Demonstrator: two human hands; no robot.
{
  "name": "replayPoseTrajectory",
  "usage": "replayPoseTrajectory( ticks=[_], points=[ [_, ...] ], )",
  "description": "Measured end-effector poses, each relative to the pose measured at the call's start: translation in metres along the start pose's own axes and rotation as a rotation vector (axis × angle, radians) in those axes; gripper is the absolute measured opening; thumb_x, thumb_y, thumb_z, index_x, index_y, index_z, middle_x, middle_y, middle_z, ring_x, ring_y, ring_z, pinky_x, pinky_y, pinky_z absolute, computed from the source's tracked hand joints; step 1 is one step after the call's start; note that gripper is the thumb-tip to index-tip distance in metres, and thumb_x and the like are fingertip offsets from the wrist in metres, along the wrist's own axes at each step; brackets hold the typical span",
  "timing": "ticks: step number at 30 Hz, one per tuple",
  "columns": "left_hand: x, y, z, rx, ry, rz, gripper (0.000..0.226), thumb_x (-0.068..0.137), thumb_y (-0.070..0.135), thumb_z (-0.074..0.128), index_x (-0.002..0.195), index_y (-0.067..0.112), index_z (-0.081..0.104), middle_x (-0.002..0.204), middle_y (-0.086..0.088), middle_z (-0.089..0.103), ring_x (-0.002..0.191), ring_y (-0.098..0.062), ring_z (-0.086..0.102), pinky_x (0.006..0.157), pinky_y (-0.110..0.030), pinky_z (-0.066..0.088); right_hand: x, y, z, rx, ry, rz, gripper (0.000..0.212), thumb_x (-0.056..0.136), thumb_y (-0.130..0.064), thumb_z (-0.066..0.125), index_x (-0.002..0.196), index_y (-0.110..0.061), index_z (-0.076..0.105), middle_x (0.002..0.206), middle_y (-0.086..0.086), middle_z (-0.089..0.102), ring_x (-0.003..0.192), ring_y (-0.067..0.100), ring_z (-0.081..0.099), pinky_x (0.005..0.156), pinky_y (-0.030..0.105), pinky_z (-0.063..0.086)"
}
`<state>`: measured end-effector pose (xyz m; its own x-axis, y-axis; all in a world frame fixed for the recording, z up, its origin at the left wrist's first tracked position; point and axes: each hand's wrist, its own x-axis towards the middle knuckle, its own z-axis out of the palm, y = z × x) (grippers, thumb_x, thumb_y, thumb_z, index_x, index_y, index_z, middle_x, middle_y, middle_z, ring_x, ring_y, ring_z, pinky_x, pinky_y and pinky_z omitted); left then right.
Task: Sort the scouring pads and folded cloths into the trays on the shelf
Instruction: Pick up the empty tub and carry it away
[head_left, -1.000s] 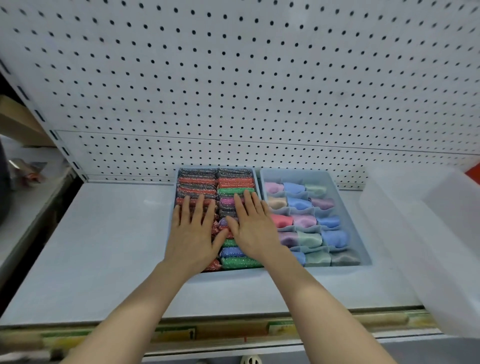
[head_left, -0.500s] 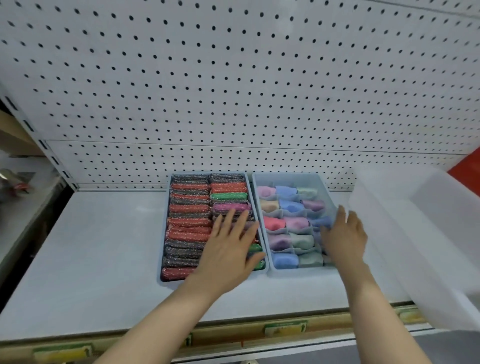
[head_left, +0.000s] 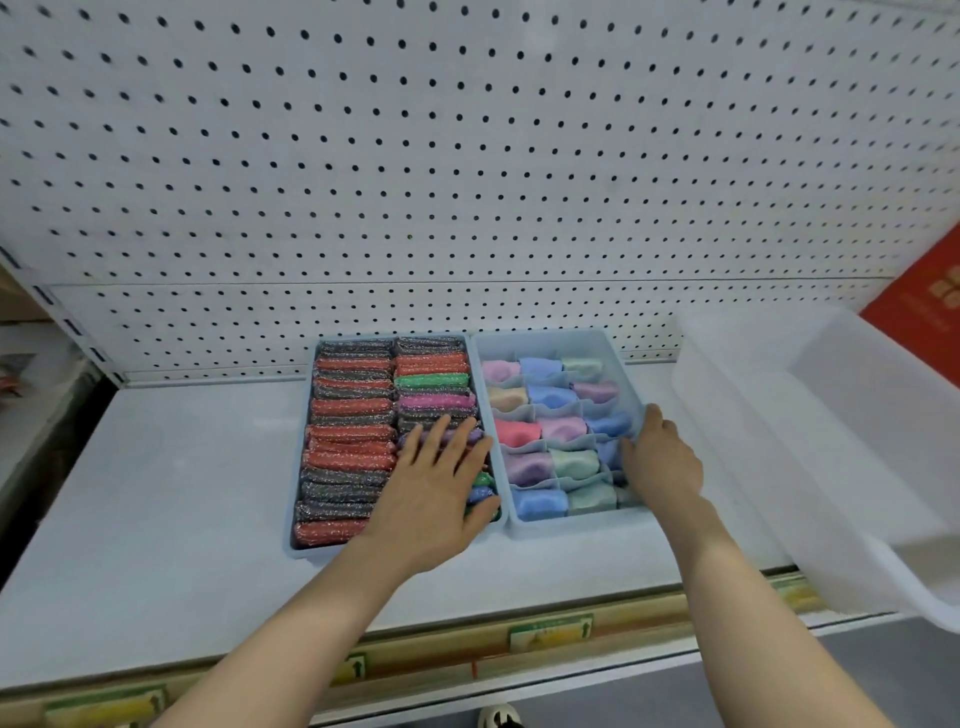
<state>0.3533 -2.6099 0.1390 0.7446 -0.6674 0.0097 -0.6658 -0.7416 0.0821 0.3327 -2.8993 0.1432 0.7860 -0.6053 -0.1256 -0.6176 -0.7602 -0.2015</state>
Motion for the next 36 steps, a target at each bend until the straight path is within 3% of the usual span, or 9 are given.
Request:
replayPoseTrajectory(
  ticks=[6,9,12,15,19,22,26,30,36],
  points=[
    [0.002,0.004,-0.012,0.003,-0.036,-0.041,0.089,0.086,0.074,-0.006,0.151,0.024,0.030,0.161,-0.005,0.021,0.149,-0.033,0.010,0.120,-0.054,0.005,0.000,0.006,-0.037,0.027,-0.006,-0.170,0.049,0.099,-0.026,0.050,0.143,-0.009,0.036,0.135,0.016,0.047,0.121,0.036,0.051,0.090,0.038,0.043],
    [0.015,0.026,-0.031,0.052,0.109,-0.106,0.070,0.092,0.064,0.017,0.123,0.024,0.065,0.145,-0.008,0.049,0.139,-0.037,0.036,0.115,-0.052,0.025,0.010,0.028,-0.077,0.200,0.125,-0.330,0.052,0.098,-0.027,0.054,0.147,-0.017,0.039,0.141,0.010,0.048,0.125,0.031,0.051,0.099,0.040,0.043],
    [0.045,0.062,-0.043,-0.020,0.249,-0.131,0.037,0.093,0.043,0.052,0.114,0.019,0.070,0.130,-0.010,0.061,0.129,-0.039,0.048,0.107,-0.049,0.041,0.036,0.070,-0.117,0.169,0.173,-0.299,0.054,0.099,-0.027,0.052,0.149,-0.021,0.035,0.149,0.008,0.041,0.134,0.030,0.042,0.104,0.041,0.038],
    [0.085,0.116,-0.049,-0.110,0.294,-0.148,0.031,0.079,0.028,0.077,0.105,0.012,0.073,0.123,-0.014,0.065,0.122,-0.040,0.055,0.095,-0.047,0.048,0.067,0.130,-0.142,0.046,0.135,-0.219,0.059,0.100,-0.028,0.049,0.153,-0.020,0.026,0.156,0.010,0.029,0.138,0.034,0.034,0.107,0.044,0.036],
    [0.138,0.198,-0.050,-0.268,0.230,-0.179,0.046,0.094,0.037,0.056,0.133,0.013,0.054,0.137,-0.007,0.053,0.130,-0.031,0.044,0.104,-0.039,0.039,0.106,0.212,-0.163,-0.142,0.075,-0.128,0.065,0.099,-0.033,0.049,0.155,-0.023,0.017,0.159,0.012,0.020,0.141,0.037,0.028,0.108,0.050,0.037],
    [0.172,0.252,-0.045,-0.369,0.141,-0.294,0.057,0.098,0.049,0.044,0.144,0.017,0.042,0.141,-0.006,0.049,0.127,-0.028,0.047,0.101,-0.038,0.040,0.133,0.257,-0.171,-0.214,0.058,-0.056,0.067,0.099,-0.036,0.048,0.155,-0.024,0.013,0.158,0.015,0.019,0.142,0.040,0.024,0.110,0.053,0.032],
    [0.196,0.304,-0.038,-0.571,0.053,-0.470,0.064,0.093,0.058,0.048,0.141,0.017,0.043,0.134,-0.004,0.056,0.122,-0.026,0.053,0.097,-0.035,0.043,0.158,0.292,-0.169,-0.244,-0.053,-0.039,0.070,0.098,-0.036,0.048,0.155,-0.021,0.010,0.155,0.023,0.022,0.139,0.044,0.027,0.112,0.057,0.026],
    [0.194,0.325,-0.037,-0.795,0.067,-0.596,0.044,0.091,0.037,0.061,0.127,0.013,0.051,0.117,-0.005,0.065,0.098,-0.029,0.063,0.085,-0.036,0.051,0.160,0.302,-0.165,-0.300,-0.014,-0.083,0.064,0.099,-0.032,0.046,0.153,-0.020,0.015,0.150,0.025,0.031,0.135,0.044,0.031,0.109,0.055,0.028],
    [0.149,0.344,-0.044,-0.856,0.171,-0.638,0.034,0.087,0.022,0.065,0.116,0.008,0.058,0.107,-0.010,0.067,0.091,-0.030,0.064,0.083,-0.039,0.052,0.138,0.316,-0.164,-0.170,-0.057,-0.022,0.071,0.093,-0.007,0.046,0.154,-0.017,0.012,0.148,0.025,0.026,0.134,0.044,0.032,0.105,0.053,0.035]
  ],
)
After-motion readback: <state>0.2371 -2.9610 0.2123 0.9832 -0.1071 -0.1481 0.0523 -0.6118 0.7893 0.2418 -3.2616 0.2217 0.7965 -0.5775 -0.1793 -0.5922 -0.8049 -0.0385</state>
